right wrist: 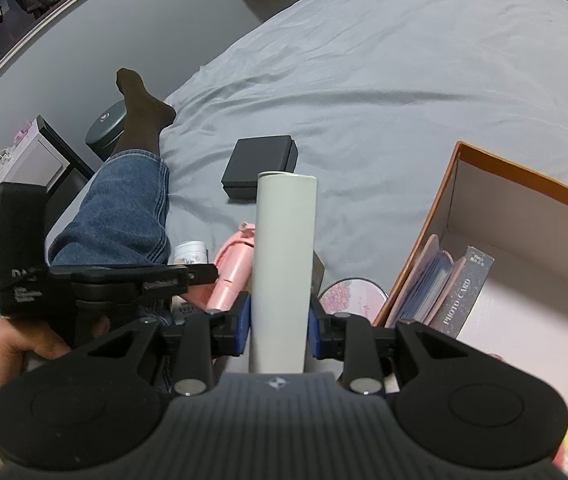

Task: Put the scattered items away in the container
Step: 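Grasp the pink selfie stick with the left tool while the right tool holds the bottle, then carry the pink selfie stick and white bottle over the orange-rimmed box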

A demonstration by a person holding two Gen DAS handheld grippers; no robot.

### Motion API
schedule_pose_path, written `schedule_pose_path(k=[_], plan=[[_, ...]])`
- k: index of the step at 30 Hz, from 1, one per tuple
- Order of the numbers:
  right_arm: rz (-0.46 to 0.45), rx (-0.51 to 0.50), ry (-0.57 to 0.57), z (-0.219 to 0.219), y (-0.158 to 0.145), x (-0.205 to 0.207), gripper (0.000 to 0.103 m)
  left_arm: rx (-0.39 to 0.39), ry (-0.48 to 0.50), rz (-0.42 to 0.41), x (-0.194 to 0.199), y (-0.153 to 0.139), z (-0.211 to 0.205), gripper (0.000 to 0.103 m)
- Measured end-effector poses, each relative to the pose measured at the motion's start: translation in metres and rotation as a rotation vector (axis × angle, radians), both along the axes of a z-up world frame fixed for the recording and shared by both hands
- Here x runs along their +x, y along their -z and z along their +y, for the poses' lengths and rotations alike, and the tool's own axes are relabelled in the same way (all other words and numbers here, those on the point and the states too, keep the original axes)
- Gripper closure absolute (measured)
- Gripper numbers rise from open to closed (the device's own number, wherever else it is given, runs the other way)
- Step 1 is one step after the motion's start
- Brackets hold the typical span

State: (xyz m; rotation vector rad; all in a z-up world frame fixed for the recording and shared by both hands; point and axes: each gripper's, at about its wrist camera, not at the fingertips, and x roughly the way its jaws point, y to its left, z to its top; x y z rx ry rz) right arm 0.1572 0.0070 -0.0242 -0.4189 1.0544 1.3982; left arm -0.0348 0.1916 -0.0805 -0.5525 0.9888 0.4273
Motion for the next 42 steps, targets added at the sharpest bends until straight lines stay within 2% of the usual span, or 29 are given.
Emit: schedule_pose_path(k=[10,23,36,42], plan=[[0.005,0.012,0.000,-0.002,-0.005,0.000,0.072,0.004,-0.011,-0.047,-0.007,-0.018,-0.002,0.096],[0.042,0.083,-0.002,-0.011,-0.030,0.003,0.072,0.042,-0.007,-0.193,-0.016,-0.075,-0.008,0.096],[-0.005,0.158,0.038,-0.032,-0.066,0.018,0.072,0.025,0.078,-0.331,-0.008,-0.126,-0.034,0.096],[-0.029,0.170,0.086,-0.052,-0.077,0.035,0.072,0.000,0.153,-0.367,0.011,-0.136,-0.059,0.096]])
